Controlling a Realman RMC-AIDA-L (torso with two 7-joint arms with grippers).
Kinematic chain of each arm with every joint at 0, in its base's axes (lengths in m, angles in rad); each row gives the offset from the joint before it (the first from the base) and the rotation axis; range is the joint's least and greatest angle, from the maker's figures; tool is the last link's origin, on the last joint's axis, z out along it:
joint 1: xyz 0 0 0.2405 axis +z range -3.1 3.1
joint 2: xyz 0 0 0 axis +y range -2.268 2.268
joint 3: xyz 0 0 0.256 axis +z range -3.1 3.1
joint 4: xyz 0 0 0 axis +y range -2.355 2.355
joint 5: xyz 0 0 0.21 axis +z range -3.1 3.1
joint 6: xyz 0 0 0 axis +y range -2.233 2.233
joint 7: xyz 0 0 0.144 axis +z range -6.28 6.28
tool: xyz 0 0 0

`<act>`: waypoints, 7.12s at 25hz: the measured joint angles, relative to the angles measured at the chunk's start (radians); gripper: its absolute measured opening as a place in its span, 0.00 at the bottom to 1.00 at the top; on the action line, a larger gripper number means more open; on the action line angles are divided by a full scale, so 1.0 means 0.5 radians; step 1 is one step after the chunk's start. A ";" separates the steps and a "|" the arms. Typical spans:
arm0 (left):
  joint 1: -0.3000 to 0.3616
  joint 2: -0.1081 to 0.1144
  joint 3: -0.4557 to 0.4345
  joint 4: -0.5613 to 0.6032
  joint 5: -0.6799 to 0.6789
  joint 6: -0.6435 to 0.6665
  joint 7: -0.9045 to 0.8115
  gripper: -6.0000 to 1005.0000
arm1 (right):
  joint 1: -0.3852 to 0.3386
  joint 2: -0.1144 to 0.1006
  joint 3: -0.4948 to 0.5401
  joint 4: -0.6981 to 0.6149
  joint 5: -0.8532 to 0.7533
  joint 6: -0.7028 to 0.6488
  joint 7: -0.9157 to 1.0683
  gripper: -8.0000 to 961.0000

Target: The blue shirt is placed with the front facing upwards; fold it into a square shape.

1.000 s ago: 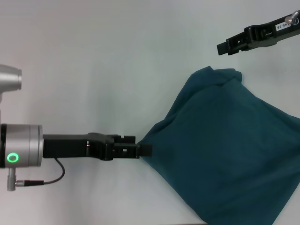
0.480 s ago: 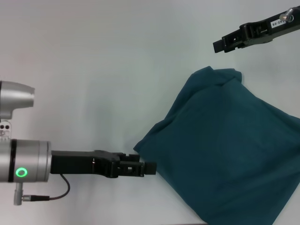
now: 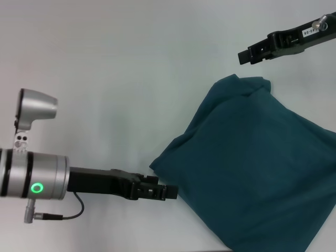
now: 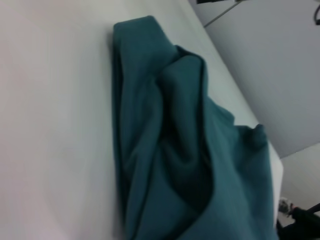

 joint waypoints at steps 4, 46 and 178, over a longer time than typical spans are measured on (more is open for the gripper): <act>-0.036 -0.003 0.075 0.011 0.038 -0.062 -0.033 0.84 | -0.005 0.000 0.000 0.001 0.000 0.001 -0.003 0.45; -0.121 0.008 0.149 -0.073 0.199 -0.140 -0.286 0.80 | -0.024 0.003 0.003 0.028 0.009 0.033 -0.059 0.44; -0.720 0.153 -0.498 -0.311 0.993 -0.283 0.083 0.38 | -0.043 0.153 0.028 0.028 0.063 0.016 -0.083 0.44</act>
